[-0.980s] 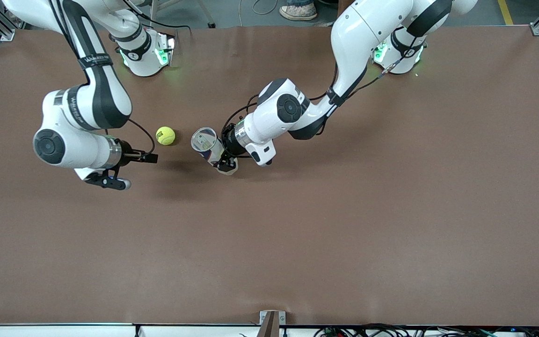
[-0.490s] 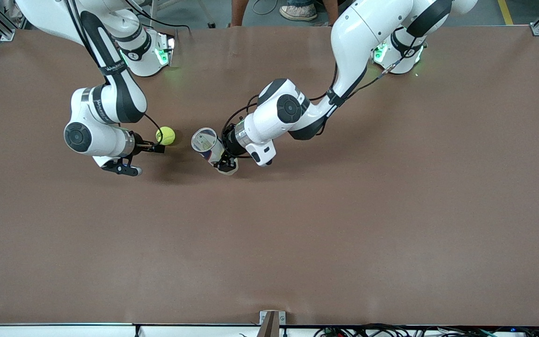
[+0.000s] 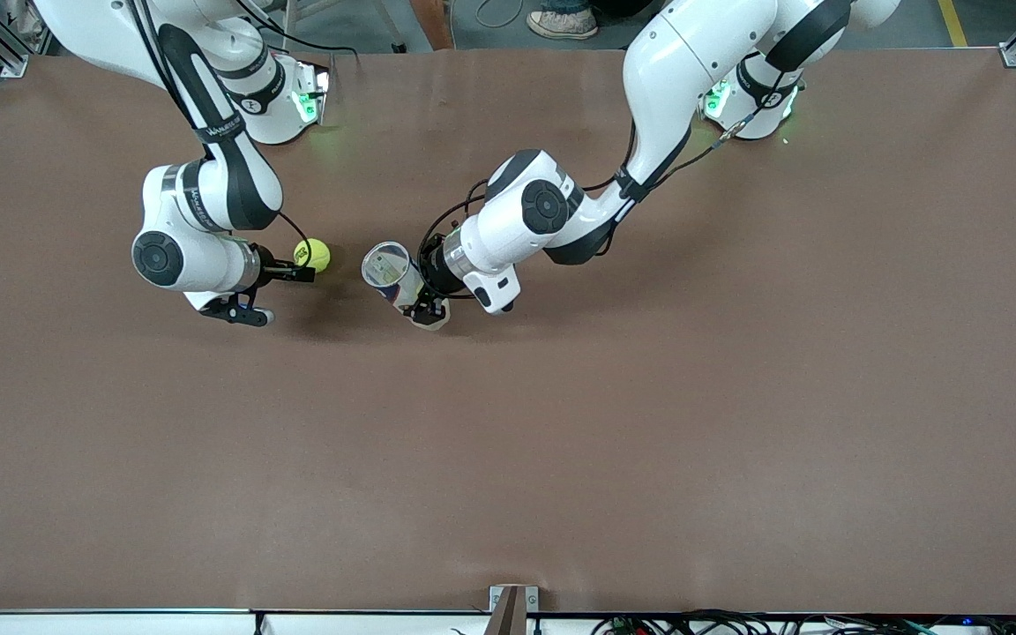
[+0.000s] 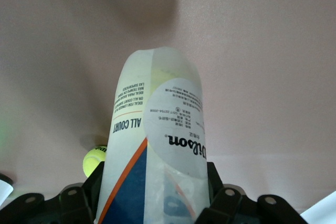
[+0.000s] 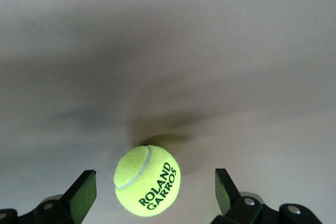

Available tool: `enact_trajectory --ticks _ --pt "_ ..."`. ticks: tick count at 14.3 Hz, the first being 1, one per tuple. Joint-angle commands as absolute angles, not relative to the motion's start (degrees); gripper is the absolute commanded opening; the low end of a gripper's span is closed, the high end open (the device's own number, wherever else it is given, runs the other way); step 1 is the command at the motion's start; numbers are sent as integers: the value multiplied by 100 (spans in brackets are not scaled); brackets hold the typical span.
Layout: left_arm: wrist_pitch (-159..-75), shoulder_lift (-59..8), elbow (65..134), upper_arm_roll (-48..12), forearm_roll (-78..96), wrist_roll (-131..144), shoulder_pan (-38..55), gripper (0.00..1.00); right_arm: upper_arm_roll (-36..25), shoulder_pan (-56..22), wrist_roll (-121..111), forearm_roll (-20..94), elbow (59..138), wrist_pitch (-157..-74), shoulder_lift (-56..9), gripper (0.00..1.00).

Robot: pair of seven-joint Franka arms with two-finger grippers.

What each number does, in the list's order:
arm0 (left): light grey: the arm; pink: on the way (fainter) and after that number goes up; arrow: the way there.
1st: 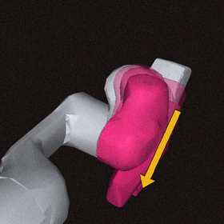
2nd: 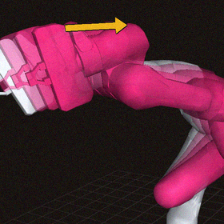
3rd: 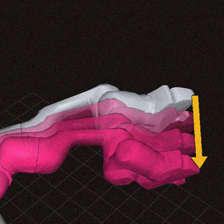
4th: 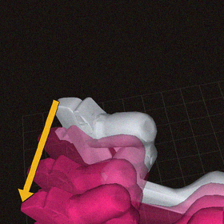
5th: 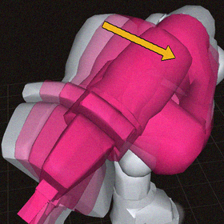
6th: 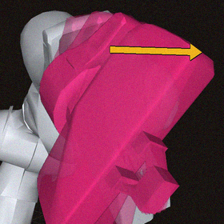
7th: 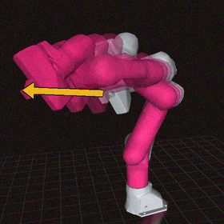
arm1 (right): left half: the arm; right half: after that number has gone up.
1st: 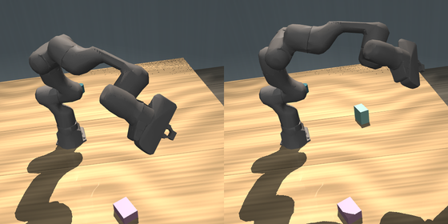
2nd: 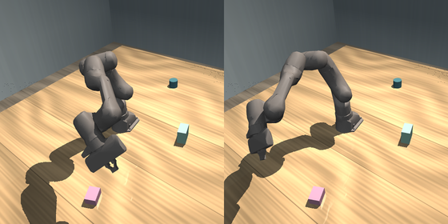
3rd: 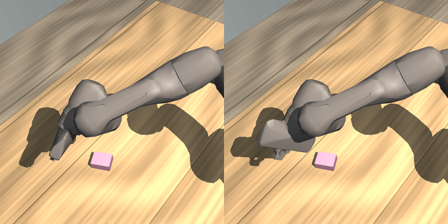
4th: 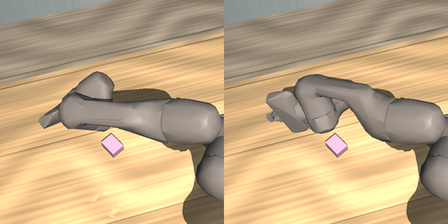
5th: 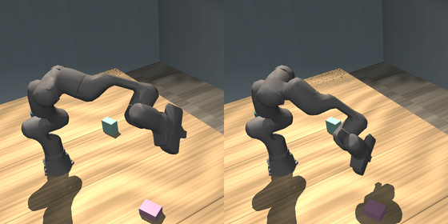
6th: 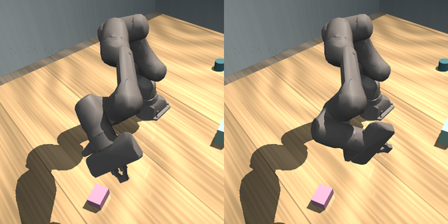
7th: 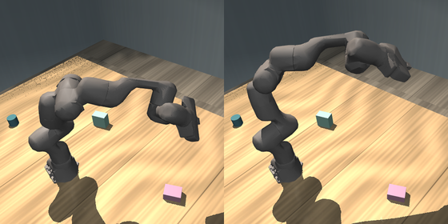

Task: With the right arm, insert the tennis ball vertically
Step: 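Lower the right gripper onto the second tennis ball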

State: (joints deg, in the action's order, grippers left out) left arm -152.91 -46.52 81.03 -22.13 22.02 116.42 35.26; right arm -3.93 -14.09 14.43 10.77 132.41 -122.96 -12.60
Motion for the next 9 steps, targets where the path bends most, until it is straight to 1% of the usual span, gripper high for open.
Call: enact_trajectory --ticks 1,4,9 --pt "-15328 -4729 7945 -2224 2329 11487 3542 76 -360 -1502 1441 1090 13491 -12445 -1239 100" --pt "-15328 -4737 7945 -2215 2329 11487 3542 76 -360 -1600 1450 1142 13658 -12734 -1327 100" --pt "-15328 -4729 7945 -2215 2320 11487 3551 76 -360 -1714 1441 1266 13807 -12901 -1424 100"
